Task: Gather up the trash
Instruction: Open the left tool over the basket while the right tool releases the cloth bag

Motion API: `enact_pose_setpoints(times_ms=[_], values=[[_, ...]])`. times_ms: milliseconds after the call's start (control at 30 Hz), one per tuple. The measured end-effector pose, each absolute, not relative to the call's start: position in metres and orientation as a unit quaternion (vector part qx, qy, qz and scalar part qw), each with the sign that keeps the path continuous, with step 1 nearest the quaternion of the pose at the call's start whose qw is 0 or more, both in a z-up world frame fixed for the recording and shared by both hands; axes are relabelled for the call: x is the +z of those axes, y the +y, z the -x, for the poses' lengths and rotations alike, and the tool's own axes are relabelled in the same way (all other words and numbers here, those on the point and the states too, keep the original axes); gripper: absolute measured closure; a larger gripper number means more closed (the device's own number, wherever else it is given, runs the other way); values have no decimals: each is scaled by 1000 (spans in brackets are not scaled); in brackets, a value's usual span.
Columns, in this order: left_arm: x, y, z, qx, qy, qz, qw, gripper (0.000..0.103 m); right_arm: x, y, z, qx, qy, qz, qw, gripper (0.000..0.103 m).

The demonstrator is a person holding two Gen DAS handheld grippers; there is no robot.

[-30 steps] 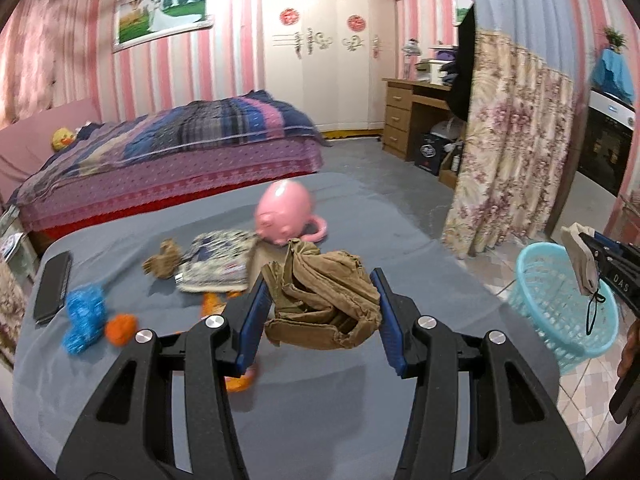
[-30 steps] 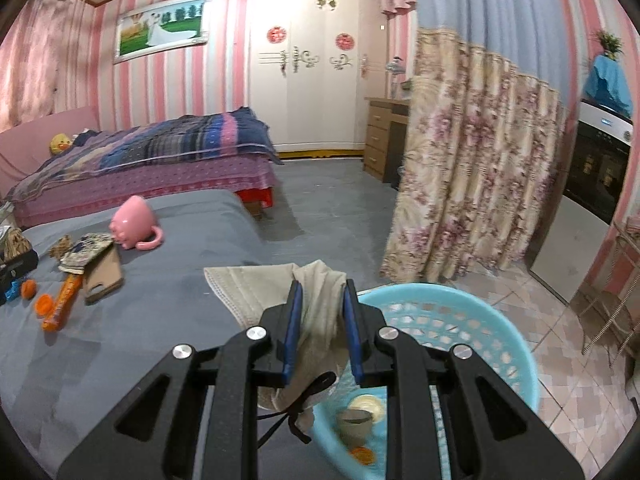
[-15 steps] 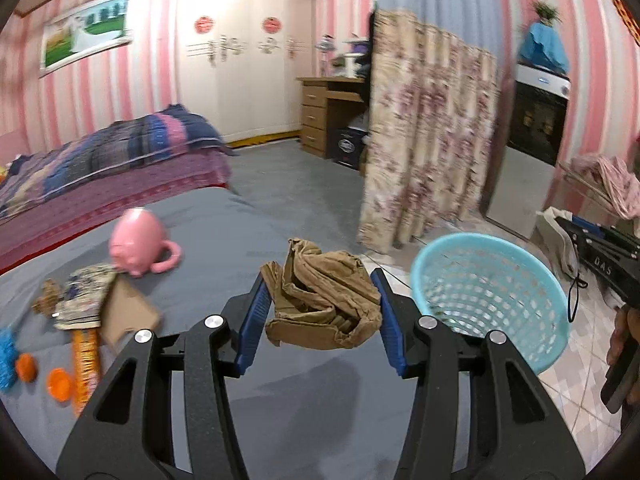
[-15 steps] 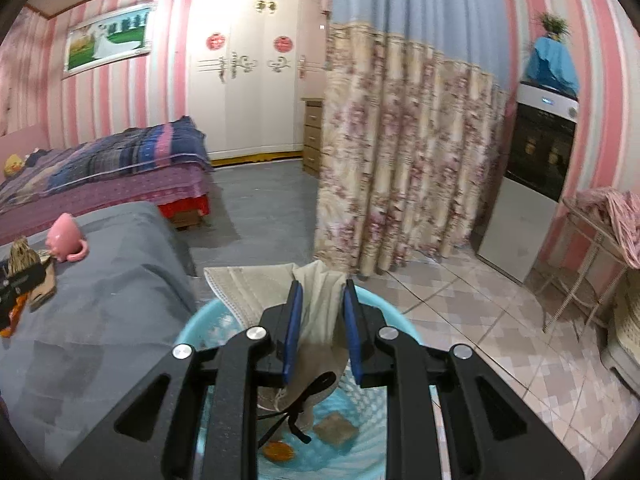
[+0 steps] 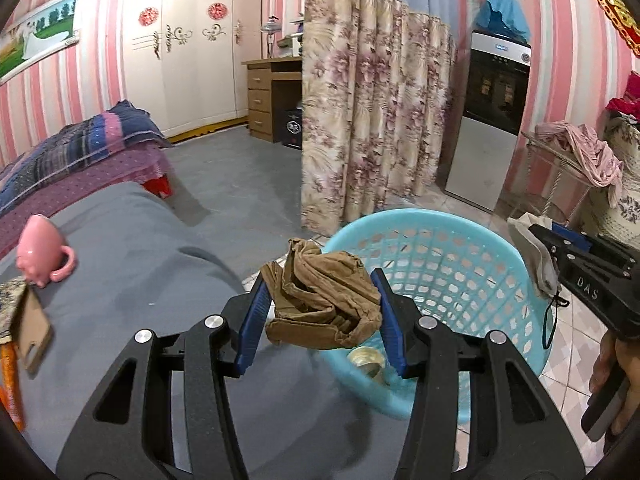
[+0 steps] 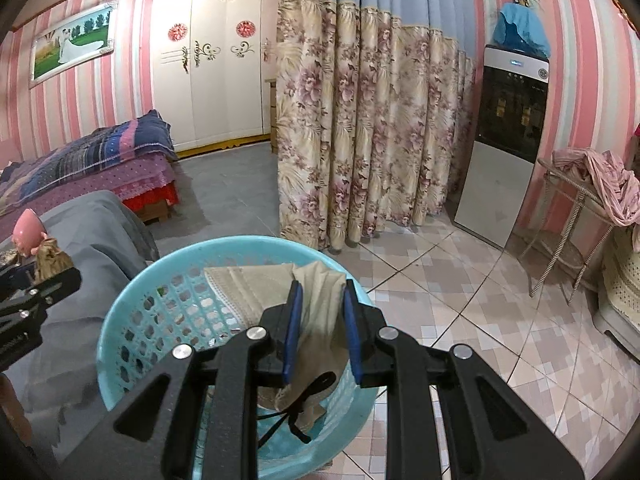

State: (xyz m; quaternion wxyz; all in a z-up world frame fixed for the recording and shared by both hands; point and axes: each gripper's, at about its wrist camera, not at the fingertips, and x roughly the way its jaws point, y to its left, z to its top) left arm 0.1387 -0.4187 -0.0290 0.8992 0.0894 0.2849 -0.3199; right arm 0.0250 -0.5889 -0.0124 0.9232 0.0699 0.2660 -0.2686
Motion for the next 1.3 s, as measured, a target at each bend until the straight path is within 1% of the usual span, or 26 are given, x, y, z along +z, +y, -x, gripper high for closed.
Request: enact_pose_setpoints(times_ms=[267, 367, 400, 433, 500, 667, 900, 1133, 1167, 1200, 1233, 1267, 1300], values=[[-33, -453, -150, -333, 287, -101, 893, 54, -23, -599, -24, -278, 265, -86, 919, 82], [-32, -460, -151, -344, 284, -100, 889, 49, -26, -601, -26, -277, 267, -87, 919, 82], [-31, -461, -152, -345, 283, -101, 889, 44, -26, -601, -27, -277, 267, -85, 919, 82], [-29, -463, -153, -345, 280, -103, 890, 33, -26, -601, -28, -278, 266, -84, 919, 82], [-24, -463, -154, -340, 270, -99, 895, 22, -25, -602, -28, -278, 266, -85, 919, 82], [-16, -454, -159, -332, 260, -95, 902, 17, -25, -602, -30, -278, 265, -85, 919, 82], [-9, -421, -168, -295, 253, -89, 917, 12, -27, -596, -35, -277, 269, -87, 918, 82], [-5, -385, -171, -268, 258, -82, 925, 11, -30, -590, -49, -279, 269, -93, 917, 80], [-5, -381, -170, -265, 259, -81, 925, 11, -30, -589, -54, -281, 271, -90, 916, 78], [-5, -376, -170, -261, 260, -80, 926, 11, -31, -588, -55, -281, 272, -89, 916, 70], [-6, -371, -170, -257, 261, -79, 927, 11, -31, -587, -58, -285, 274, -86, 914, 63], [-6, -367, -169, -256, 262, -78, 927, 11, -31, -586, -59, -288, 275, -85, 914, 50], [-5, -363, -169, -253, 263, -77, 928, 11, -31, -585, -60, -289, 274, -85, 913, 42]])
